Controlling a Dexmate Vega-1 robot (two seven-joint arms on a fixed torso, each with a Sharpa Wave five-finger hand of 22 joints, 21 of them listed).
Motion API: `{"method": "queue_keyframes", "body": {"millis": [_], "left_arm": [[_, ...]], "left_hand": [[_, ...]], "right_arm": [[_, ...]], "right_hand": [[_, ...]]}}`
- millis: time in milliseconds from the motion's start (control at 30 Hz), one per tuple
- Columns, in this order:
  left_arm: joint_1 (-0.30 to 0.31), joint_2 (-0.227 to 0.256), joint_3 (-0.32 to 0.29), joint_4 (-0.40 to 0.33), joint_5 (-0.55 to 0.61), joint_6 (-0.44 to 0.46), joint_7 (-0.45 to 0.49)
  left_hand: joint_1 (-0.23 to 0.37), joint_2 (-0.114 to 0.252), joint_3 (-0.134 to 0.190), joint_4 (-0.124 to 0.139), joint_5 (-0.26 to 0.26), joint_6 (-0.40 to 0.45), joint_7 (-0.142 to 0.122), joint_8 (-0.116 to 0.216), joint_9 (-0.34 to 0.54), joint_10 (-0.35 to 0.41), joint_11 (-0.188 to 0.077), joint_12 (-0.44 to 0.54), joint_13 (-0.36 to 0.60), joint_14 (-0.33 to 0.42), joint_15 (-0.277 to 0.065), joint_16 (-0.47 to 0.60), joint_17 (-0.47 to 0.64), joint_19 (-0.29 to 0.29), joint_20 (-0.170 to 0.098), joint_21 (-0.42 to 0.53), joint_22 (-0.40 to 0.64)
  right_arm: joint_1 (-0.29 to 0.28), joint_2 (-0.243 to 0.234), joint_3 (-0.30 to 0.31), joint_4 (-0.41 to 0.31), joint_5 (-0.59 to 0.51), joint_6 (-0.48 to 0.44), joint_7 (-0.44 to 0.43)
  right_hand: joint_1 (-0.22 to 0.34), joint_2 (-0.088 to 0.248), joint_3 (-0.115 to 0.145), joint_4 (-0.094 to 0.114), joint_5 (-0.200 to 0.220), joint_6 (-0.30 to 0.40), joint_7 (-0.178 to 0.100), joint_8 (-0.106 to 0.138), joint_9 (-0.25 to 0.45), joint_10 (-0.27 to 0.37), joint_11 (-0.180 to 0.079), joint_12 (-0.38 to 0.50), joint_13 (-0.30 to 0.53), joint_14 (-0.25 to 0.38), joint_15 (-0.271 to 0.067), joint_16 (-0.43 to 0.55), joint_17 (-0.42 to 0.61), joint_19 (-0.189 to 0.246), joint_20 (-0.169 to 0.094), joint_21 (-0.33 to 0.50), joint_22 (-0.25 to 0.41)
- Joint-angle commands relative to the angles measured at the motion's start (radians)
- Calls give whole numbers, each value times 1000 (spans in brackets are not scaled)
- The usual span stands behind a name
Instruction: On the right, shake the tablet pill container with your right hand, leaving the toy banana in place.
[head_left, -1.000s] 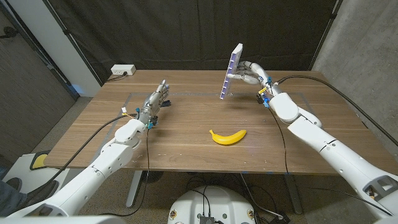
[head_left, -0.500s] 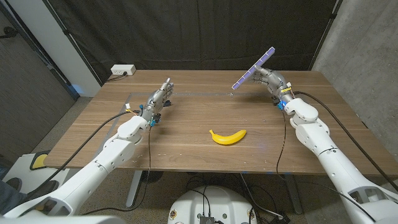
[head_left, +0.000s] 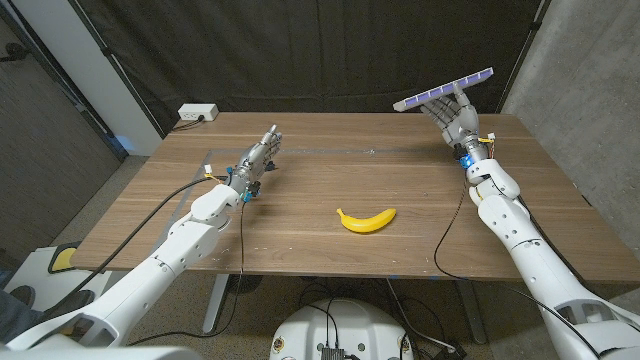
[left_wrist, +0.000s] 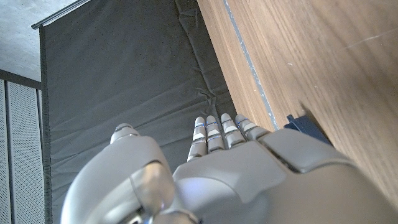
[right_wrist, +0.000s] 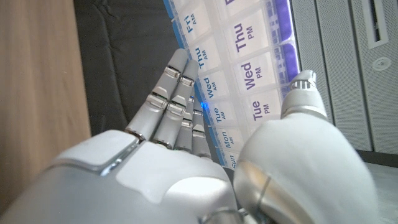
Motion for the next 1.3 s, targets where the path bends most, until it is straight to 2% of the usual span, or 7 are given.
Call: {"method": "queue_keyframes", "body": {"millis": [33, 200, 433, 700, 1033, 1167, 1300], "left_arm": [[9, -2, 1, -6, -2, -1, 8], [18, 2, -2, -15, -2, -4, 11], [41, 13, -16, -33, -6, -8, 26], [62, 15, -28, -37, -13, -21, 32], [65, 13, -30, -23, -19, -33, 19], [60, 10, -27, -13, -22, -36, 8], [57, 9, -26, -9, -22, -38, 5]], "left_hand": [[3, 8, -7, 0, -1, 1, -3, -7, 4, 0, 0, 3, 3, -3, 2, 1, 5, -6, -3, -1, 4], [3, 8, -7, 0, -2, 1, -2, -7, 4, 2, -1, 3, 3, -4, 2, 0, 6, -6, -3, -1, 4], [3, 8, -8, 0, -2, 1, -3, -7, 4, 0, -1, 3, 3, -4, 2, 1, 6, -7, -3, -1, 4], [4, 9, -9, 1, -2, 1, -2, -7, 4, 0, 0, 3, 3, -5, 2, 1, 6, -7, -3, 0, 4], [4, 9, -10, 1, -3, 2, -2, -7, 4, -1, 0, 3, 3, -6, 3, 1, 6, -7, -2, 0, 4], [5, 9, -11, 1, -3, 2, -3, -7, 4, 1, 0, 4, 3, -6, 4, 1, 6, -7, -3, 0, 4], [5, 10, -11, 1, -3, 2, -2, -7, 4, 1, -1, 4, 3, -5, 3, 1, 6, -7, -1, 0, 4]], "right_arm": [[28, -189, -186, -220, -809, -9, -503], [85, -244, -291, -293, -1137, -150, -582], [189, -285, -453, -315, -1564, -295, -616], [268, -326, -569, -311, -1834, -348, -535], [253, -343, -558, -358, -1836, -370, -441], [221, -326, -512, -359, -1723, -370, -437], [175, -286, -439, -339, -1531, -348, -464]], "right_hand": [[117, 197, 80, 18, 11, 276, -264, 9, 16, 264, -251, 9, 23, 11, -128, 0, 1, 3, -106, 2, 4], [120, 193, 80, 15, 10, 280, -264, 8, 15, 263, -253, 8, 24, 8, -125, -4, 0, -1, -105, 1, 4], [126, 193, 83, 13, 8, 282, -275, 5, 13, 262, -257, 6, 24, 4, -127, -8, 0, -7, -108, -1, 4], [134, 194, 86, 10, 7, 284, -285, 3, 12, 261, -269, 3, 25, 1, -128, -12, 0, -11, -112, -2, 4], [142, 197, 90, 9, 6, 287, -292, 2, 10, 262, -272, 1, 25, 6, -131, -11, 2, -10, -111, -1, 4], [143, 198, 90, 10, 5, 291, -292, 2, 9, 264, -274, 1, 26, 9, -130, -10, 3, -8, -111, 0, 5], [141, 198, 90, 12, 4, 293, -292, 1, 8, 267, -272, 1, 26, 11, -129, -9, 4, -5, -110, 1, 5]]}}
